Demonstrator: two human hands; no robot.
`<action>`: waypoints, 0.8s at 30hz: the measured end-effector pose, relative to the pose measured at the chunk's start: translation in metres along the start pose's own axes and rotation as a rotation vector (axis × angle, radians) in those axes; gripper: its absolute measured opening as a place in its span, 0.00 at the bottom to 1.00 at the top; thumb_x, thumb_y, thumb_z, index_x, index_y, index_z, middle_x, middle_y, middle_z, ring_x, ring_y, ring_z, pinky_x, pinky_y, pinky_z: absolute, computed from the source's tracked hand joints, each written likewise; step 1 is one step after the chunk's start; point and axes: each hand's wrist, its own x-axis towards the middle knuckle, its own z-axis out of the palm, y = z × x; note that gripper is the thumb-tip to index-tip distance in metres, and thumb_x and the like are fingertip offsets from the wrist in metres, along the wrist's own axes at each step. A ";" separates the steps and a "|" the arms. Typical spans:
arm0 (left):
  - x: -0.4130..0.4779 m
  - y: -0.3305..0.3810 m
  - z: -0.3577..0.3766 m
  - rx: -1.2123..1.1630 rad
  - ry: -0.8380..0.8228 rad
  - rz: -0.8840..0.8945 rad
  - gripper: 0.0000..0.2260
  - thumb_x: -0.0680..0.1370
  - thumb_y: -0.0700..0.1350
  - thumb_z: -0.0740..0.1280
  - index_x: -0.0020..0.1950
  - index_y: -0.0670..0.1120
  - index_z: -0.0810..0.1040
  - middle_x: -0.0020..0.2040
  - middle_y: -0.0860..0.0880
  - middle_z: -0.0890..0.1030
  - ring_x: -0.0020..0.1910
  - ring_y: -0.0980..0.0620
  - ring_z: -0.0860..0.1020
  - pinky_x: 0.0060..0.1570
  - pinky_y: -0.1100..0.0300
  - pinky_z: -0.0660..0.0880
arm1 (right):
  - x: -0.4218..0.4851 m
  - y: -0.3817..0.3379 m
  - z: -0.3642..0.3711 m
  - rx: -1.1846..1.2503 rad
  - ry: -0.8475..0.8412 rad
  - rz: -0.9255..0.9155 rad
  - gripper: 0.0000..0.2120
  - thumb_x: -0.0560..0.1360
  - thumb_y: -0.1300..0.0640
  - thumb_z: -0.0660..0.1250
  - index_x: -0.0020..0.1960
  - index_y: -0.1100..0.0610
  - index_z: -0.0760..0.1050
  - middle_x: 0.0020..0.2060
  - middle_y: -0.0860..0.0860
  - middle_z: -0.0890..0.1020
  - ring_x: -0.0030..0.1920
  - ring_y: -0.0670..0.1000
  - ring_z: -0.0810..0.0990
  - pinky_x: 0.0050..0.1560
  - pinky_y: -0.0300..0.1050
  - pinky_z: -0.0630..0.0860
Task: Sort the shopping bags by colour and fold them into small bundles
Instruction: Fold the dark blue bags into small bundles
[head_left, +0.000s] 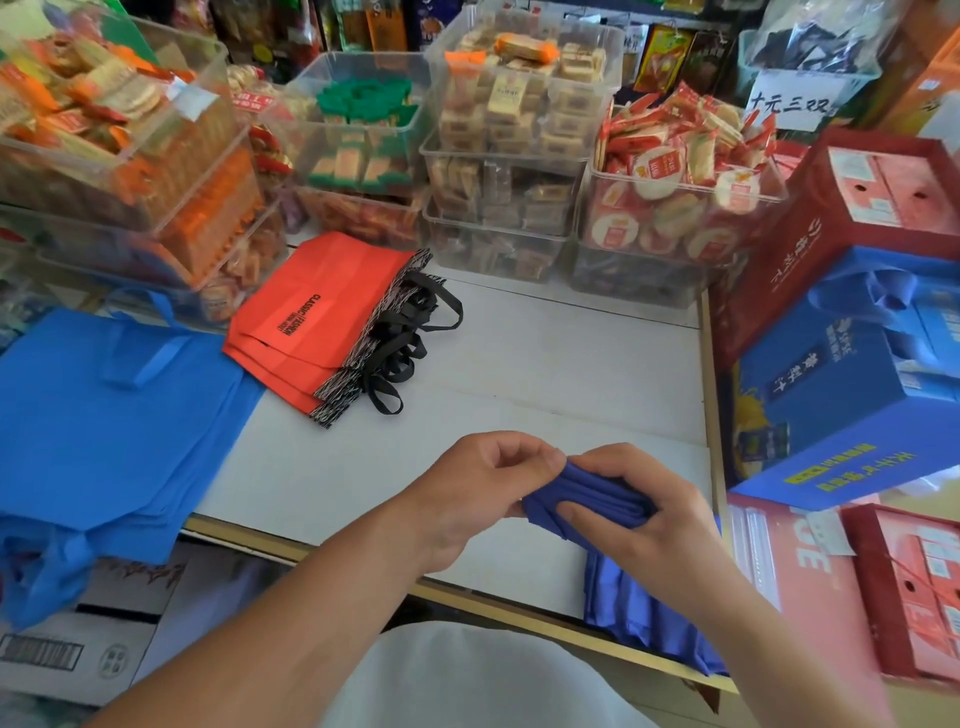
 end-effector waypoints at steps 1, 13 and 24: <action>0.000 0.002 -0.002 -0.002 -0.007 -0.019 0.10 0.81 0.46 0.71 0.56 0.40 0.84 0.53 0.43 0.86 0.52 0.48 0.84 0.58 0.50 0.81 | 0.001 0.000 -0.001 -0.011 -0.016 -0.026 0.16 0.71 0.63 0.79 0.55 0.48 0.83 0.49 0.46 0.84 0.50 0.51 0.83 0.46 0.36 0.78; 0.010 0.018 -0.009 -0.001 -0.176 -0.243 0.06 0.82 0.39 0.67 0.56 0.38 0.80 0.50 0.42 0.84 0.50 0.47 0.83 0.58 0.53 0.81 | 0.017 0.006 -0.017 -0.179 -0.198 -0.086 0.17 0.74 0.60 0.77 0.56 0.45 0.75 0.49 0.40 0.81 0.49 0.47 0.82 0.45 0.35 0.77; 0.020 0.006 0.025 1.009 0.248 0.235 0.03 0.80 0.43 0.66 0.52 0.50 0.76 0.50 0.53 0.76 0.48 0.51 0.76 0.48 0.57 0.75 | 0.023 0.030 0.004 -0.212 -0.034 -0.022 0.12 0.73 0.66 0.75 0.48 0.52 0.77 0.42 0.44 0.81 0.45 0.48 0.80 0.44 0.33 0.74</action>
